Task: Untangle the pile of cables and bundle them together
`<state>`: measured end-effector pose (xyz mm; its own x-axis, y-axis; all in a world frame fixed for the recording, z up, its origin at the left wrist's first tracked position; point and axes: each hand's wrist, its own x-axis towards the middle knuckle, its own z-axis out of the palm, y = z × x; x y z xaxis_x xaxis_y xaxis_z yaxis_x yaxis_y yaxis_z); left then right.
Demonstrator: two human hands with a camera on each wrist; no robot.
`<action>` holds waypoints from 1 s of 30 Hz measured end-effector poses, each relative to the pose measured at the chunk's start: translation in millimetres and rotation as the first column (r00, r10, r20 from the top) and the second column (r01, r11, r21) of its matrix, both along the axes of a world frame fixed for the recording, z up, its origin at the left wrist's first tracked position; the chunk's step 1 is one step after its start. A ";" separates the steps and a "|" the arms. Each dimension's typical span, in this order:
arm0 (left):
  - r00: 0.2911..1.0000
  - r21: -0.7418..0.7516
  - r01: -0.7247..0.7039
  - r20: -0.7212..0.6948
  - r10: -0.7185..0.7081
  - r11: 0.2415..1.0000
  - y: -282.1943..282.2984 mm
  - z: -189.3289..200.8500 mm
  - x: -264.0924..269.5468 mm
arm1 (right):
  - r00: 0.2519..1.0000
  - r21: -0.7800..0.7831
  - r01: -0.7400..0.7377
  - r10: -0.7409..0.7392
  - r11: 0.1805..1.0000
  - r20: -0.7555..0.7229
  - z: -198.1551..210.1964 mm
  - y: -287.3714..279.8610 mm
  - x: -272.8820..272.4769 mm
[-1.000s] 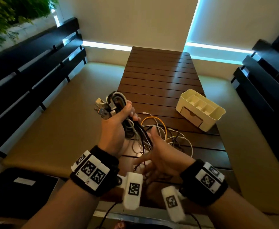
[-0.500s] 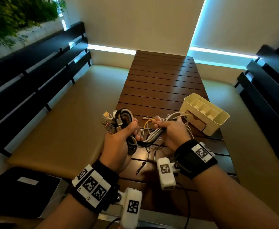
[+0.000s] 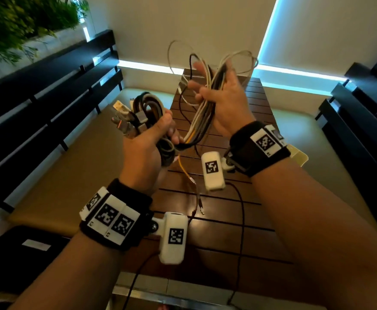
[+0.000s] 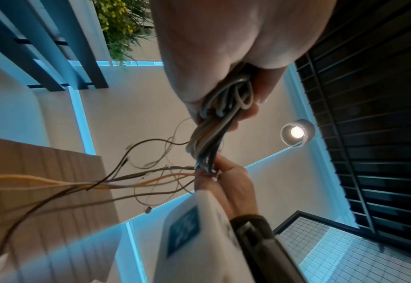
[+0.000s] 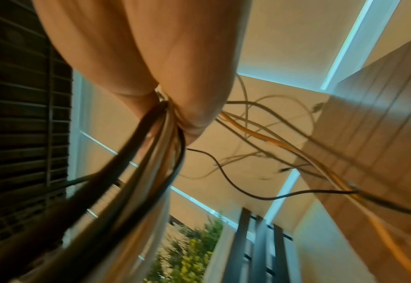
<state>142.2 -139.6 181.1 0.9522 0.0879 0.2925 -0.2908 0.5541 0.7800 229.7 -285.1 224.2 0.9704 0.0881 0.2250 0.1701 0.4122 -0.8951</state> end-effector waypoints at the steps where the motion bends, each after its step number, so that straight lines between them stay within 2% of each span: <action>1: 1.000 -0.005 -0.004 -0.024 0.004 1.000 0.7 -5.0 0.2 | 0.999 -0.029 0.000 -0.001 1.000 -0.034 -11.7 -1.3 0.4; 4: 0.983 0.001 -0.016 -0.184 0.016 1.000 1.9 -34.8 -4.0 | 0.974 -0.087 -0.010 -0.010 0.996 -0.225 -72.3 -6.8 -6.0; 7: 0.943 0.038 -0.015 -0.331 0.027 0.999 -0.1 -67.6 -12.5 | 0.906 -0.134 -0.037 -0.023 0.990 -0.422 -127.9 -14.4 -20.3; 9: 0.912 0.044 -0.001 -0.409 0.019 0.999 -2.7 -80.5 -17.9 | 0.856 -0.264 -0.106 -0.047 0.959 -0.515 -151.9 -23.4 -29.4; 10: 0.898 0.052 0.004 -0.440 0.019 0.999 -2.7 -85.8 -18.8 | 0.844 -0.425 -0.180 -0.082 0.887 -0.530 -158.9 -28.8 -32.4; 11: 0.886 0.064 0.011 -0.463 0.020 0.998 -2.7 -89.6 -19.0 | 0.845 -0.628 -0.286 -0.119 0.724 -0.522 -160.7 -34.0 -35.7; 12: 0.878 0.083 0.016 -0.478 0.025 0.996 -2.4 -92.5 -18.2 | 0.851 -0.794 -0.376 -0.162 0.477 -0.500 -157.5 -37.7 -38.6; 13: 0.873 0.103 0.026 -0.486 0.028 0.994 -2.2 -94.1 -17.1 | 0.873 -0.897 -0.398 -0.221 0.195 -0.435 -153.4 -40.6 -41.6; 14: 0.871 0.123 0.032 -0.490 0.032 0.992 -2.4 -94.7 -15.6 | 0.905 -0.939 -0.341 -0.288 -0.056 -0.312 -148.0 -42.6 -44.1; 15: 0.869 0.137 0.035 -0.494 0.038 0.990 -3.1 -94.1 -14.2 | 0.933 -0.945 -0.239 -0.323 -0.223 -0.160 -139.9 -43.5 -47.0; 16: 0.868 0.147 0.035 -0.495 0.043 0.989 -4.5 -92.0 -13.5 | 0.946 -0.952 -0.118 -0.325 -0.284 -0.020 -133.0 -43.4 -49.2; 17: 0.870 0.153 0.038 -0.491 0.042 0.988 -5.9 -89.9 -12.7 | 0.957 -0.968 -0.007 -0.282 -0.253 0.066 -121.6 -43.6 -53.7; 18: 0.877 0.156 0.046 -0.479 0.035 0.987 -7.5 -86.4 -13.0 | 0.981 -0.989 0.057 -0.175 -0.135 0.080 -114.1 -43.9 -55.6; 19: 0.886 0.156 0.059 -0.462 0.021 0.986 -9.6 -82.8 -13.3 | 0.999 -0.999 0.026 -0.031 0.044 0.025 -106.2 -43.8 -59.1; 20: 0.895 0.154 0.073 -0.447 0.003 0.985 -11.7 -79.2 -13.7 | 0.992 -0.972 -0.087 0.113 0.220 -0.063 -99.8 -43.3 -63.9; 21: 0.899 0.144 0.092 -0.437 -0.020 0.985 -14.6 -75.6 -13.6 | 0.962 -0.922 -0.215 0.230 0.321 -0.145 -95.0 -41.5 -70.0; 23: 0.903 0.110 0.126 -0.424 -0.068 0.986 -20.7 -67.5 -15.1 | 0.913 -0.843 -0.359 0.338 0.402 -0.227 -99.2 -36.0 -79.3; 26: 0.905 0.013 0.219 -0.377 -0.198 0.976 -26.6 -55.2 -19.3 | 0.917 -0.779 -0.379 0.318 0.499 -0.242 -115.8 -22.2 -90.3; 29: 0.885 -0.029 0.303 -0.363 -0.292 0.953 -26.4 -47.5 -23.4 | 0.948 -0.824 -0.305 0.230 0.477 -0.218 -132.6 -17.5 -94.2; 30: 0.885 -0.045 0.299 -0.359 -0.295 0.953 -25.2 -45.3 -24.0 | 0.952 -0.812 -0.299 0.209 0.501 -0.222 -133.9 -18.0 -96.5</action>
